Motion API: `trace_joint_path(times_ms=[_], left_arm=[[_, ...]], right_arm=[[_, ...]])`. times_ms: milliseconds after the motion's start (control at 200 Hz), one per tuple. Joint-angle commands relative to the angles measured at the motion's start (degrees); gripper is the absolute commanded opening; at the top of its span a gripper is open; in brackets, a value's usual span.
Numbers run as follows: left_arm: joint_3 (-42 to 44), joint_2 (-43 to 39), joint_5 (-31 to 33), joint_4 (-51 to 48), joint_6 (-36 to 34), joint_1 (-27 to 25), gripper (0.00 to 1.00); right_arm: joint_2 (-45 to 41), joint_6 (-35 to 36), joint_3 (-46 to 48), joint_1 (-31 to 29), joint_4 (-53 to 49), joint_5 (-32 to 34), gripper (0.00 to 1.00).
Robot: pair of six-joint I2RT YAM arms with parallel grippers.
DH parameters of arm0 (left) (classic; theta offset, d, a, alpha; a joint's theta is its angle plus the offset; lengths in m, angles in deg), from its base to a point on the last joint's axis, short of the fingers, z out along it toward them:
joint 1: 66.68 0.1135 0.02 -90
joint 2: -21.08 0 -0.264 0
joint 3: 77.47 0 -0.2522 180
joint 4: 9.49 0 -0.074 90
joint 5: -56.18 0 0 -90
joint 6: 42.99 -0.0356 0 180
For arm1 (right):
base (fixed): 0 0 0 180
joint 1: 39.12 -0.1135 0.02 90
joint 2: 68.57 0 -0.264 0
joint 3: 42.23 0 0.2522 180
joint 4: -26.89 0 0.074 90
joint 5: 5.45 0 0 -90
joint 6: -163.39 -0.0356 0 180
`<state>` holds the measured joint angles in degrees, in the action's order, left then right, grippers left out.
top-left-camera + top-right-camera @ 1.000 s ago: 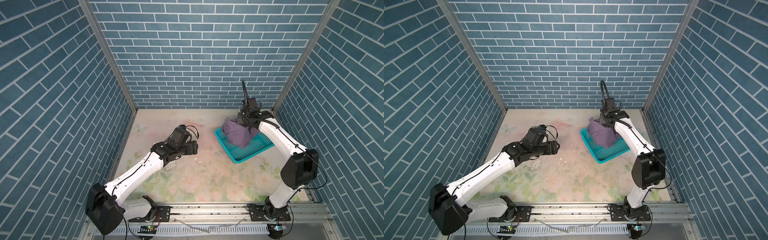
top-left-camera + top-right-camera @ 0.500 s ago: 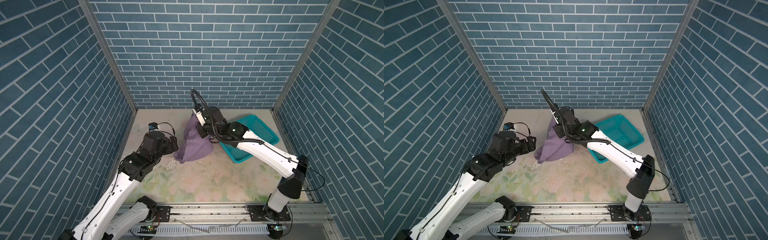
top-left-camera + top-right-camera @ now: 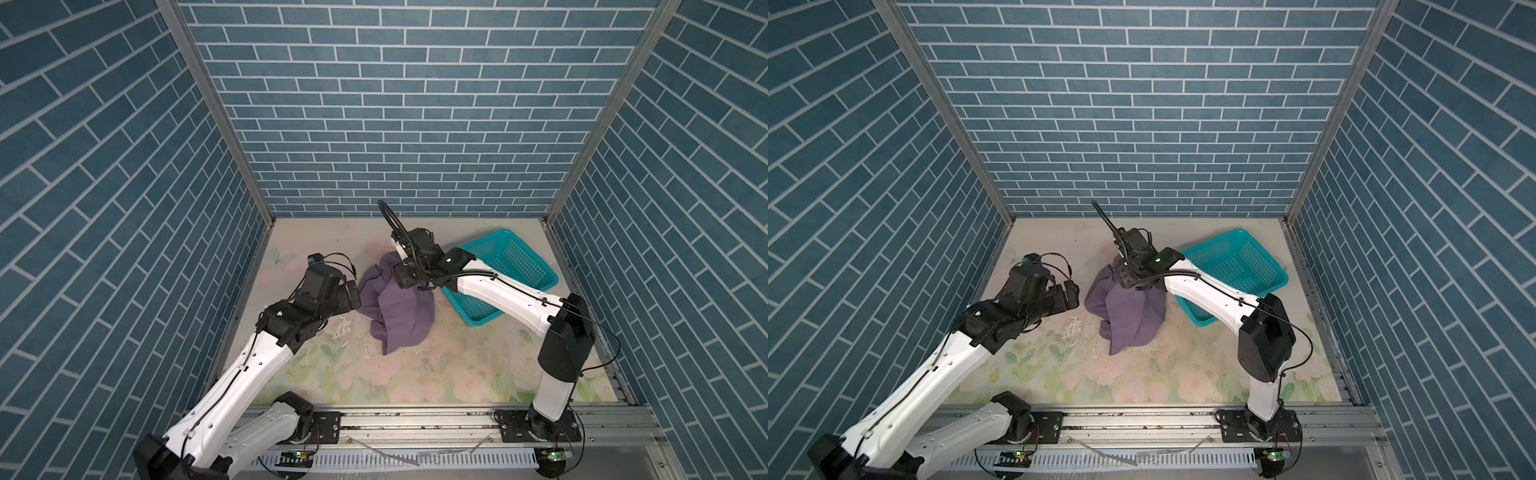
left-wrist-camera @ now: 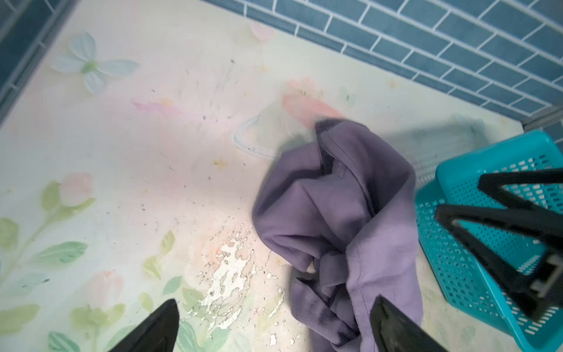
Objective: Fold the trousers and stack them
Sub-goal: 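Lift the purple trousers out of the basket and drop them on the table, then push the teal basket farther from the robot with the right gripper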
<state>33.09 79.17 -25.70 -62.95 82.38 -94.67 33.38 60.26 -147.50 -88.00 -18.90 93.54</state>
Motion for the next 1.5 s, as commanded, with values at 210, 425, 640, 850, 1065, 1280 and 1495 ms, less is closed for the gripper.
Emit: trace_joint_path(times_ms=[210,425,640,850,1065,1280,1495], left_arm=[[-2.1,13.0,-12.4,9.2,-0.9,0.3,0.94],[-2.8,17.0,-15.0,12.4,0.5,0.0,0.93],[-1.4,16.5,-14.7,11.4,0.6,0.1,0.91],[0.4,14.7,-13.3,10.6,0.6,0.1,0.91],[-0.2,15.7,-13.8,11.0,0.4,0.0,0.91],[-0.7,15.8,-13.7,10.7,0.1,0.1,0.91],[2.0,14.2,-13.2,10.9,0.6,0.1,0.91]], right_arm=[[-11.5,-2.2,15.5,8.1,-10.1,8.9,0.67],[-9.4,-3.3,22.7,8.3,-6.9,5.3,0.66],[-1.6,1.0,18.3,12.4,-3.2,4.8,0.49],[6.1,5.5,7.9,19.4,-2.9,3.0,0.31],[15.8,7.8,-6.2,24.6,-4.7,0.5,0.20],[26.6,11.0,-19.8,27.2,-6.4,0.4,0.16],[35.2,12.7,-31.2,28.7,-8.3,1.6,0.16]])
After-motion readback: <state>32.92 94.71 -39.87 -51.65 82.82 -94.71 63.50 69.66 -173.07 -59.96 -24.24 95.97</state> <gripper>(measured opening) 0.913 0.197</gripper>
